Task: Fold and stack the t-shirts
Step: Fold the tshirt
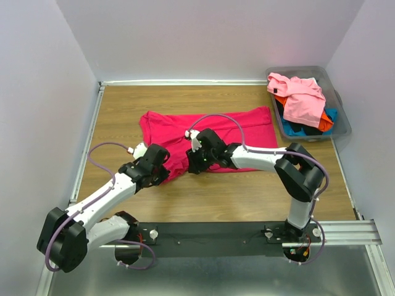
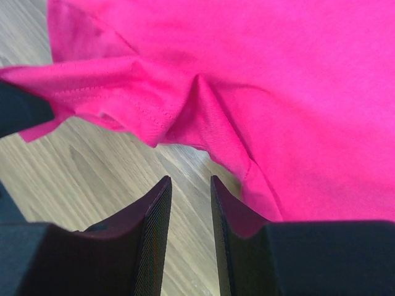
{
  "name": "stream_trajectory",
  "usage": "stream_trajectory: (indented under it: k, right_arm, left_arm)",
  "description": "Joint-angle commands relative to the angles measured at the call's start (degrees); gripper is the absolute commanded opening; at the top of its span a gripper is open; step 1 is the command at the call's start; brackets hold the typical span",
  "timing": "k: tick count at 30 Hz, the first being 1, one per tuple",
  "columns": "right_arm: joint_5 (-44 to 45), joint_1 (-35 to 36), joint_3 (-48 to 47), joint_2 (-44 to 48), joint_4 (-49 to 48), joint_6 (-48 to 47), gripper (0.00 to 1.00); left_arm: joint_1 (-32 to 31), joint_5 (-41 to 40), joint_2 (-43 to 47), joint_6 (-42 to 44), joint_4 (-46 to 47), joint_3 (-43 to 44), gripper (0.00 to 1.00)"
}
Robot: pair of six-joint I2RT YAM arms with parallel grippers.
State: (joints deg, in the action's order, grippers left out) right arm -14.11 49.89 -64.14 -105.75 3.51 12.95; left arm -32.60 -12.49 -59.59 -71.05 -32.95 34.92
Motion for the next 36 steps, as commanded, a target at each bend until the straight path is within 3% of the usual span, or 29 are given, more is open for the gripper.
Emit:
stream_trajectory:
  k: [1,29,32,36]
  right_arm:
    - [1.5,1.9,-1.3,-2.3,-0.1,-3.1,0.39]
    - [6.7,5.4,-10.4,-10.6,-0.1,-4.6,0.42]
    - [7.3,5.4,-10.3,-10.6,0.0,-4.6,0.35]
    - [7.5,5.5,-9.4,-9.1,0.0,-4.7,0.13]
  left_arm:
    - [0.5,0.4,-1.2,1.0,0.7,1.1,0.0]
    - [3.0,2.6,-4.5,4.4,3.0,1.2,0.0]
    - [3.2,2.5,-4.4,4.8,2.7,1.3,0.0]
    - [3.6,2.4,-3.9,5.0,2.1,1.2,0.0]
